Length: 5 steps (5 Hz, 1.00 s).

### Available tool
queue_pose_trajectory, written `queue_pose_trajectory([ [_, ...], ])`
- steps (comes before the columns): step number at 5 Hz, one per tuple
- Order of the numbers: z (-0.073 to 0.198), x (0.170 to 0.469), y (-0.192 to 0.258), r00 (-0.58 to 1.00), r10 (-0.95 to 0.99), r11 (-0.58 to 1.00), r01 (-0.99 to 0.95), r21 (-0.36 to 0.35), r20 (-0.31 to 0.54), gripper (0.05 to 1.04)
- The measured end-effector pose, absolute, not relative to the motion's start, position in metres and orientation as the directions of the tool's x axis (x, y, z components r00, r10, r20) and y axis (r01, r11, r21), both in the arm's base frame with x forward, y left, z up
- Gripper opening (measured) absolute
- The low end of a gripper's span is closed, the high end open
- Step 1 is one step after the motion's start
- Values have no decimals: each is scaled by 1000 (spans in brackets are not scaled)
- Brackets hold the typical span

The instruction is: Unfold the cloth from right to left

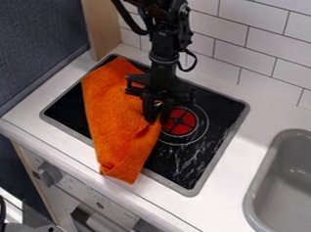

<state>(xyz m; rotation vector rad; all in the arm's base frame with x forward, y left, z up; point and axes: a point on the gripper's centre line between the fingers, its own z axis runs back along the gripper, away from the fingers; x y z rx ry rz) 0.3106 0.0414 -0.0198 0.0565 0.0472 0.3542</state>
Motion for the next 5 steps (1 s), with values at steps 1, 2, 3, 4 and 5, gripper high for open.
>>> queue_pose_trajectory([
  [1,-17,308,47,928,372,927,-368,70,-39,90],
  [2,-3,299,57,916,399,916,-396,65,-41,51],
  [3,18,294,77,899,438,898,-438,51,-5,51],
  [4,37,285,105,863,505,861,-506,57,26,51],
  [5,46,274,141,816,574,813,-578,63,74,51],
])
